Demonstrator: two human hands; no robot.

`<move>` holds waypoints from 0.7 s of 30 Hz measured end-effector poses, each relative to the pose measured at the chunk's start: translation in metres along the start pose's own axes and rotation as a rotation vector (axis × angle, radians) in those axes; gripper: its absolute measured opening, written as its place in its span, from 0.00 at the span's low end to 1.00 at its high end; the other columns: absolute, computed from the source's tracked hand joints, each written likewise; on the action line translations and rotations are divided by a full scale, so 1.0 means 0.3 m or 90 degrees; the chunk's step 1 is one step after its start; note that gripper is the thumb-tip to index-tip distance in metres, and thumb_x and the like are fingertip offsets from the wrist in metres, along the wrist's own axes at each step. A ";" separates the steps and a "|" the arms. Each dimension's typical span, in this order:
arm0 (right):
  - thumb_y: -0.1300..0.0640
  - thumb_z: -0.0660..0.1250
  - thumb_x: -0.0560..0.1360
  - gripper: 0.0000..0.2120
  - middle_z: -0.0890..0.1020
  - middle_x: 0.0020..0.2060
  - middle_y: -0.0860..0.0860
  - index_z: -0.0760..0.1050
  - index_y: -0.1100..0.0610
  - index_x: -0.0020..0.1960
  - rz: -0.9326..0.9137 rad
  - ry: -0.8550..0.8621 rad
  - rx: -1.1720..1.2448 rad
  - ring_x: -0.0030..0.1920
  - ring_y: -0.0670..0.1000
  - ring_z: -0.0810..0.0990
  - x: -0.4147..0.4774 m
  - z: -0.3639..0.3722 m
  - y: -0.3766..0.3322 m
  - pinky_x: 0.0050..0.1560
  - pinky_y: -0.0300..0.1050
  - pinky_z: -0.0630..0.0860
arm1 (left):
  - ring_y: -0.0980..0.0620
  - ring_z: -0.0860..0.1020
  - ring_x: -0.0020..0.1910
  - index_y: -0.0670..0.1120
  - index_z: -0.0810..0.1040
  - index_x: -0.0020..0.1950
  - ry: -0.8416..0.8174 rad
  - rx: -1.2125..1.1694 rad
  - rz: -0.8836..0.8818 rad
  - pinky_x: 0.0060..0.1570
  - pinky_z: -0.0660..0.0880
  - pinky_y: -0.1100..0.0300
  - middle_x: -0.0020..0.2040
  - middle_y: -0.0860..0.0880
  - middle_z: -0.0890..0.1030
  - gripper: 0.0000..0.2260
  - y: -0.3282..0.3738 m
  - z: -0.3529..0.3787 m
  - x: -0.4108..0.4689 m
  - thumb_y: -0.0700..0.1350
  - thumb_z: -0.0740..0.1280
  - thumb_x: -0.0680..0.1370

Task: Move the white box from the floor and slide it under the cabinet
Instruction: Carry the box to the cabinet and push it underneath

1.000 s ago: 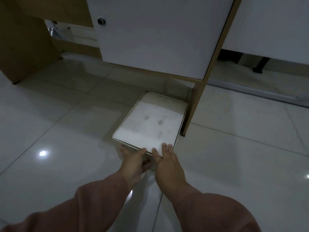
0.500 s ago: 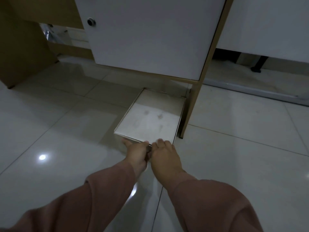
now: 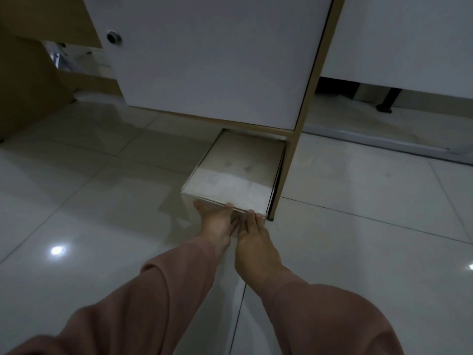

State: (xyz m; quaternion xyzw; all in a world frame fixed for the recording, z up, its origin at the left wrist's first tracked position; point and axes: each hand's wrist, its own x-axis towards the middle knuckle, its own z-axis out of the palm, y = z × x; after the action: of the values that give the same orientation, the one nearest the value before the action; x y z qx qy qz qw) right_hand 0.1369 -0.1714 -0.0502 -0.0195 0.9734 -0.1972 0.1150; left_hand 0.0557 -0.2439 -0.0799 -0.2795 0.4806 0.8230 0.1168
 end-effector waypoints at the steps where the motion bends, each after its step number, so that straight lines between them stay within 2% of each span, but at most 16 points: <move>1: 0.69 0.53 0.77 0.32 0.43 0.78 0.61 0.41 0.65 0.77 0.003 -0.003 0.001 0.78 0.62 0.40 0.011 -0.004 0.007 0.77 0.50 0.42 | 0.37 0.79 0.61 0.63 0.30 0.75 0.006 0.000 -0.005 0.51 0.78 0.49 0.65 0.38 0.76 0.45 0.000 0.009 0.001 0.34 0.61 0.79; 5: 0.67 0.54 0.77 0.32 0.44 0.78 0.63 0.42 0.66 0.77 0.021 -0.022 -0.014 0.78 0.63 0.42 0.062 -0.036 0.019 0.79 0.53 0.43 | 0.40 0.78 0.62 0.63 0.31 0.75 0.022 0.018 -0.006 0.57 0.77 0.48 0.73 0.42 0.70 0.45 0.008 0.047 0.029 0.35 0.62 0.78; 7: 0.66 0.53 0.78 0.31 0.45 0.78 0.63 0.42 0.66 0.77 0.034 -0.035 -0.015 0.78 0.62 0.43 0.082 -0.056 0.024 0.78 0.53 0.44 | 0.40 0.78 0.62 0.62 0.30 0.75 0.025 0.026 -0.007 0.57 0.76 0.49 0.74 0.42 0.68 0.45 0.015 0.071 0.039 0.34 0.61 0.79; 9: 0.66 0.52 0.78 0.31 0.44 0.78 0.62 0.42 0.66 0.77 0.041 -0.047 -0.013 0.78 0.62 0.43 0.097 -0.068 0.033 0.78 0.52 0.44 | 0.41 0.78 0.62 0.62 0.30 0.75 0.027 0.031 -0.012 0.53 0.77 0.51 0.75 0.42 0.67 0.45 0.022 0.084 0.053 0.34 0.61 0.79; 12: 0.67 0.52 0.77 0.32 0.42 0.78 0.61 0.41 0.65 0.77 0.039 -0.070 -0.011 0.78 0.61 0.41 0.124 -0.078 0.052 0.78 0.52 0.43 | 0.42 0.78 0.60 0.62 0.32 0.76 0.032 0.044 -0.006 0.40 0.77 0.55 0.74 0.43 0.67 0.45 0.034 0.100 0.066 0.34 0.62 0.78; 14: 0.67 0.53 0.76 0.33 0.41 0.78 0.59 0.41 0.64 0.77 0.034 -0.076 0.009 0.78 0.60 0.40 0.132 -0.084 0.066 0.78 0.51 0.42 | 0.44 0.78 0.55 0.61 0.32 0.76 0.033 0.036 0.004 0.37 0.77 0.56 0.70 0.43 0.69 0.45 0.034 0.108 0.089 0.33 0.62 0.78; 16: 0.68 0.54 0.75 0.35 0.41 0.78 0.59 0.41 0.63 0.77 0.020 -0.063 0.019 0.78 0.59 0.39 0.119 -0.084 0.078 0.77 0.51 0.41 | 0.46 0.78 0.50 0.61 0.31 0.76 0.022 0.030 0.012 0.43 0.78 0.53 0.65 0.44 0.72 0.46 0.032 0.117 0.101 0.33 0.63 0.77; 19: 0.68 0.55 0.75 0.36 0.39 0.78 0.61 0.40 0.64 0.77 0.013 -0.048 -0.001 0.78 0.59 0.37 0.073 -0.068 0.086 0.77 0.51 0.40 | 0.45 0.77 0.55 0.59 0.29 0.75 0.008 0.057 0.034 0.58 0.77 0.45 0.69 0.41 0.73 0.48 0.023 0.127 0.130 0.35 0.65 0.77; 21: 0.68 0.56 0.75 0.36 0.38 0.77 0.62 0.40 0.64 0.77 0.018 -0.052 -0.028 0.78 0.61 0.37 0.047 -0.058 0.086 0.77 0.53 0.41 | 0.48 0.77 0.52 0.57 0.30 0.76 0.017 0.066 0.050 0.61 0.76 0.44 0.70 0.39 0.72 0.48 0.025 0.139 0.146 0.36 0.66 0.77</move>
State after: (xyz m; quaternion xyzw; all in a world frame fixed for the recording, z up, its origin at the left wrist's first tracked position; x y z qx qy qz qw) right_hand 0.1194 -0.1424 -0.0478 -0.0163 0.9722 -0.1728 0.1569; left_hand 0.0019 -0.2155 -0.0837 -0.2649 0.5350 0.7970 0.0922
